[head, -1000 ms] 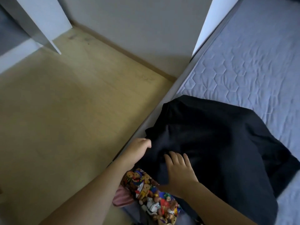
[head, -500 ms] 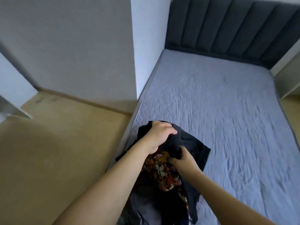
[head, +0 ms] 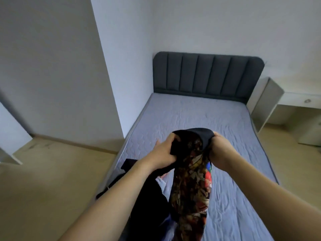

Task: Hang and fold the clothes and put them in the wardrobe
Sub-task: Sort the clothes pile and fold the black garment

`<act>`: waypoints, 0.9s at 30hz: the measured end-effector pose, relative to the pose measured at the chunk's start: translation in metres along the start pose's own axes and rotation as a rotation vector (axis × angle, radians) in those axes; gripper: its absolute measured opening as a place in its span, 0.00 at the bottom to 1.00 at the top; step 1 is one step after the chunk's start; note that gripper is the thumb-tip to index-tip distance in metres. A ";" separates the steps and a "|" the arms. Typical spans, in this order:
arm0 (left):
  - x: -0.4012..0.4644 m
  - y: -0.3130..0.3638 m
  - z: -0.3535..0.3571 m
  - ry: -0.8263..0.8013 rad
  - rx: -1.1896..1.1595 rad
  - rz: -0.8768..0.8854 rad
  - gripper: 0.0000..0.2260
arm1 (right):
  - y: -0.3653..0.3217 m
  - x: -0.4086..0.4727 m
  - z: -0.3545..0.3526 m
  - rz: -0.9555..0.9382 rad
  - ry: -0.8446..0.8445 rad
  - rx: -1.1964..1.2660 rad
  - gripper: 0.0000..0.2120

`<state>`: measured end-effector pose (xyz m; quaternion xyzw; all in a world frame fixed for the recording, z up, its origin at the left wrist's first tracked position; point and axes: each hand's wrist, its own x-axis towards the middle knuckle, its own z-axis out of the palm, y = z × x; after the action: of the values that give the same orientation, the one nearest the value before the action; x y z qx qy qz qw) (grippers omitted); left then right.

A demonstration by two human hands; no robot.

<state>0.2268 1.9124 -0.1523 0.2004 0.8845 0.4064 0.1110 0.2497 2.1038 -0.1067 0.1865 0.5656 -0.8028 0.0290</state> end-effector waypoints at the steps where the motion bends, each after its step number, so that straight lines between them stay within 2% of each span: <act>1: 0.000 0.002 0.014 0.056 -0.029 0.023 0.20 | -0.011 -0.003 -0.007 -0.006 -0.034 -0.003 0.16; 3: 0.007 0.010 0.034 0.176 -0.171 0.040 0.18 | -0.027 -0.010 -0.022 -0.027 -0.095 -0.022 0.17; 6: 0.027 0.030 0.046 0.250 -0.435 -0.074 0.16 | -0.051 -0.016 -0.060 -0.027 -0.097 0.017 0.15; 8: 0.038 0.048 0.049 0.301 -0.423 -0.113 0.09 | -0.068 -0.021 -0.095 -0.032 -0.156 -0.055 0.18; 10: 0.051 0.076 0.051 0.304 -0.272 -0.054 0.03 | -0.079 -0.030 -0.130 -0.094 -0.189 -0.395 0.30; 11: 0.056 0.093 0.054 0.293 -0.219 -0.022 0.04 | -0.082 -0.034 -0.147 -0.153 -0.156 -0.600 0.33; 12: 0.060 0.113 0.058 0.281 -0.178 0.003 0.05 | -0.083 -0.036 -0.164 -0.223 -0.088 -0.792 0.32; 14: 0.065 0.150 0.072 0.239 -0.126 0.021 0.08 | -0.086 -0.038 -0.196 -0.368 0.043 -1.085 0.21; 17: 0.065 0.199 0.108 0.139 -0.179 0.003 0.05 | -0.101 -0.039 -0.235 -0.563 0.158 -1.328 0.10; 19: 0.061 0.228 0.136 0.111 -0.214 0.024 0.04 | -0.112 -0.041 -0.251 -0.651 0.158 -1.372 0.09; 21: 0.055 0.248 0.158 0.064 -0.172 0.037 0.05 | -0.121 -0.041 -0.262 -0.634 0.124 -1.308 0.07; 24: 0.037 0.254 0.179 0.015 0.142 -0.039 0.12 | -0.123 -0.043 -0.278 -0.518 0.139 -1.089 0.04; 26: 0.023 0.246 0.190 0.033 0.260 -0.129 0.15 | -0.117 -0.045 -0.282 -0.454 0.141 -0.973 0.02; 27: 0.016 0.241 0.196 0.029 0.295 -0.153 0.14 | -0.115 -0.049 -0.281 -0.421 0.131 -0.912 0.04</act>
<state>0.3466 2.1938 -0.0953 0.1409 0.9488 0.2652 0.0984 0.3401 2.3955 -0.0687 0.0868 0.8846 -0.4492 -0.0904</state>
